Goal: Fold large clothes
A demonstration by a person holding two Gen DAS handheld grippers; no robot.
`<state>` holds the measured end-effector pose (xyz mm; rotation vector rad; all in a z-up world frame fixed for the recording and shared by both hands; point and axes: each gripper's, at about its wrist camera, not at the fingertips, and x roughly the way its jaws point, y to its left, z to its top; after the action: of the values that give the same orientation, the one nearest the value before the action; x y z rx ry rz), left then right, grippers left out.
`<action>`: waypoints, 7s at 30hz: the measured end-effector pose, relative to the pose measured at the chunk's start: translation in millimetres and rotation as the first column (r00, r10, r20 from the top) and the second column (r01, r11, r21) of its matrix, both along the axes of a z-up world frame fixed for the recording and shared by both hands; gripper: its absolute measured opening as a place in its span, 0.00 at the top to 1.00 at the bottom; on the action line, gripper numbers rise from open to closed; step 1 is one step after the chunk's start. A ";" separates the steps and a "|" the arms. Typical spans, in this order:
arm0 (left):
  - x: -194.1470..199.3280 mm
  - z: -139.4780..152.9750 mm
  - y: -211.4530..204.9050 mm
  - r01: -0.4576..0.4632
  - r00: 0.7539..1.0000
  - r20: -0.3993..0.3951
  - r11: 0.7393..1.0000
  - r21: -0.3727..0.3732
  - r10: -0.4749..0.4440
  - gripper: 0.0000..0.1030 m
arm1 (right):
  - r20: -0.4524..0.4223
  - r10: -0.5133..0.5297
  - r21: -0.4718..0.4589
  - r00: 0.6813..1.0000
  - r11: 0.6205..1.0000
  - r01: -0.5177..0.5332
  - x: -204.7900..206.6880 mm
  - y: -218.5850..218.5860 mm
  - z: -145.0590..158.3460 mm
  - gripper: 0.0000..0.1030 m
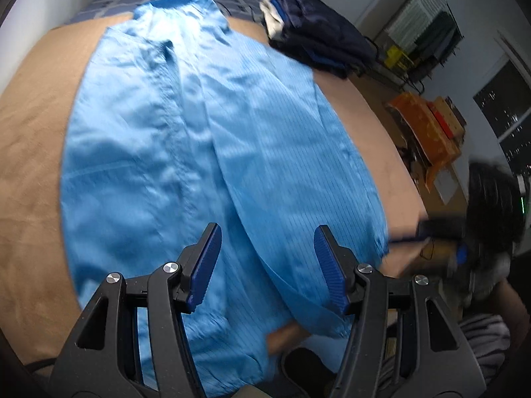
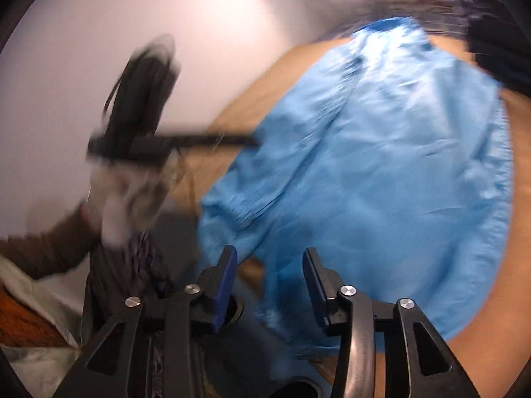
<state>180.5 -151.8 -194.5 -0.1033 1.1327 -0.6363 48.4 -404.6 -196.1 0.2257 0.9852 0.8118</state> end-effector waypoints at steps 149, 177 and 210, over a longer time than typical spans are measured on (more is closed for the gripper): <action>12.3 9.6 188.4 -0.333 0.918 0.156 0.923 -0.190 0.364 0.78 | 0.248 0.170 -0.752 0.954 0.654 0.079 10.8 228.2 -23.8 0.99; 26.7 -5.6 157.8 -0.289 0.942 0.139 0.950 -0.117 0.304 0.78 | -0.056 -0.456 0.062 0.888 0.886 0.459 171.2 -14.1 -8.7 0.40; 34.8 0.3 169.1 -0.269 0.950 0.106 0.943 -0.197 0.293 0.78 | 0.016 -0.343 -0.069 0.939 0.937 0.344 343.6 145.8 2.9 0.78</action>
<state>215.3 17.3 -194.2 -0.3672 0.9072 -0.4800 391.9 -258.8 -193.2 0.3253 0.9361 0.4560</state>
